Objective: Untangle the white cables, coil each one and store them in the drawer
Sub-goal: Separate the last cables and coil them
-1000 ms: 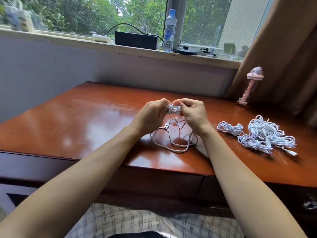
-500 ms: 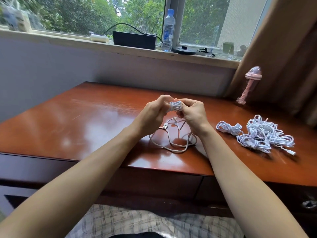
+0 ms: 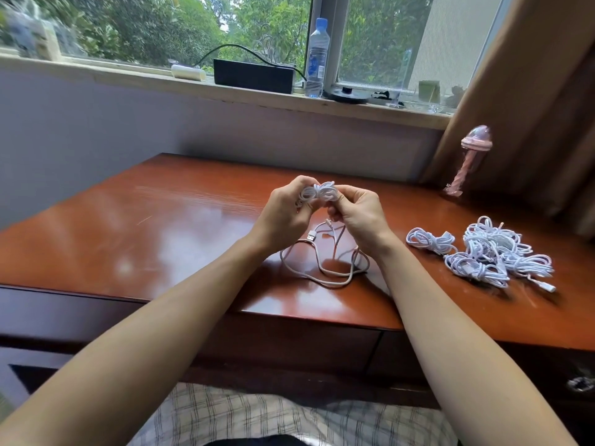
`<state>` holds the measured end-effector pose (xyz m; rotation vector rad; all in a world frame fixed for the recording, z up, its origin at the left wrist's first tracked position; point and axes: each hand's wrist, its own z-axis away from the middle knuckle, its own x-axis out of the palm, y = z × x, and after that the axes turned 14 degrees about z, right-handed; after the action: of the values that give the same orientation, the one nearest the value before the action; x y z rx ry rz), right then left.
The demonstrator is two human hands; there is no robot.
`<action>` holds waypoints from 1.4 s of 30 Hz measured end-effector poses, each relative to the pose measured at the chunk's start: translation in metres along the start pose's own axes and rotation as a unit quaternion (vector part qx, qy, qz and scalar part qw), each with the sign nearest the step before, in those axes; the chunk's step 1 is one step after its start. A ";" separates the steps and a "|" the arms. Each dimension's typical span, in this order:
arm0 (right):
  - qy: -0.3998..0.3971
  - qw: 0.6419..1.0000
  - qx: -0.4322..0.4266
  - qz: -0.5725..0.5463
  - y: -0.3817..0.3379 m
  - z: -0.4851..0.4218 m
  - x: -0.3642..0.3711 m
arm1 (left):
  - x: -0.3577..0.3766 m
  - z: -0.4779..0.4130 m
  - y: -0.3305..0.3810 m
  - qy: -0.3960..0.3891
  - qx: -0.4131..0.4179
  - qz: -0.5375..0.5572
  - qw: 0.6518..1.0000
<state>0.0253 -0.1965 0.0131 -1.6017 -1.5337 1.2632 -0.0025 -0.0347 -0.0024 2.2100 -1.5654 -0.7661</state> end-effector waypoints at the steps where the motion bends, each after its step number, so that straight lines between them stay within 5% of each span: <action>1: -0.007 1.000 0.000 0.001 0.000 0.000 0.001 | 0.000 0.000 -0.001 0.004 -0.004 -0.001 1.000; 18: -0.089 0.991 -0.067 0.078 -0.009 0.011 0.001 | -0.004 -0.007 -0.010 0.102 -0.157 0.098 0.977; 28: -0.110 0.985 -0.063 0.117 -0.006 0.012 0.000 | -0.005 -0.005 -0.012 0.065 -0.201 0.099 0.972; 37: 0.016 0.990 -0.102 0.098 -0.008 0.011 0.000 | -0.002 -0.004 -0.004 0.008 -0.224 0.206 0.953; 42: 0.090 0.969 -0.133 0.189 -0.006 0.009 0.000 | -0.001 -0.003 -0.006 0.004 -0.201 0.191 0.961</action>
<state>0.0144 -0.1977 0.0148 -2.2008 -1.3690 1.0915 0.0034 -0.0322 -0.0034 1.5634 -1.5939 -0.8588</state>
